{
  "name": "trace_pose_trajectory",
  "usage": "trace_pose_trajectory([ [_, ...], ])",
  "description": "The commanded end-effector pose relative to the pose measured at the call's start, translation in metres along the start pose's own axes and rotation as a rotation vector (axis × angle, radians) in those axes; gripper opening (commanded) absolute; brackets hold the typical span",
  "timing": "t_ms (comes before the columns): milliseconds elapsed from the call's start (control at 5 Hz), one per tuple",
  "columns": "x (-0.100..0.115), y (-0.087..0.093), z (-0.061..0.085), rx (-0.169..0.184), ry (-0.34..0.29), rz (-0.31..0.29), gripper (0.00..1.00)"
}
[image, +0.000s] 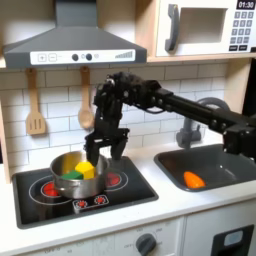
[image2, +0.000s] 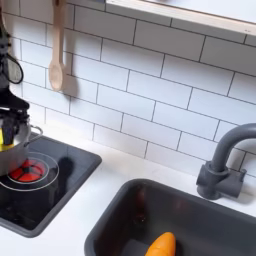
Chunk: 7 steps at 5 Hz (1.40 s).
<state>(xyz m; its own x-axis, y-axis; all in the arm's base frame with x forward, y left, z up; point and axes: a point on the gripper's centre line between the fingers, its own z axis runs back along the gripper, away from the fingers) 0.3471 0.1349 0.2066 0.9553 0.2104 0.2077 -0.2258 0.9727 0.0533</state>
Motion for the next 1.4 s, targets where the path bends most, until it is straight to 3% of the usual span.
trace_pose_trajectory([
  [0, -0.007, -0.016, 0.000, -0.054, 0.006, -0.097, 1.00],
  [200, -0.014, -0.028, 0.012, -0.075, -0.015, -0.155, 1.00],
  [600, -0.027, -0.052, 0.013, -0.103, -0.004, -0.244, 1.00],
  [1200, -0.048, -0.082, 0.024, -0.113, -0.032, -0.357, 1.00],
])
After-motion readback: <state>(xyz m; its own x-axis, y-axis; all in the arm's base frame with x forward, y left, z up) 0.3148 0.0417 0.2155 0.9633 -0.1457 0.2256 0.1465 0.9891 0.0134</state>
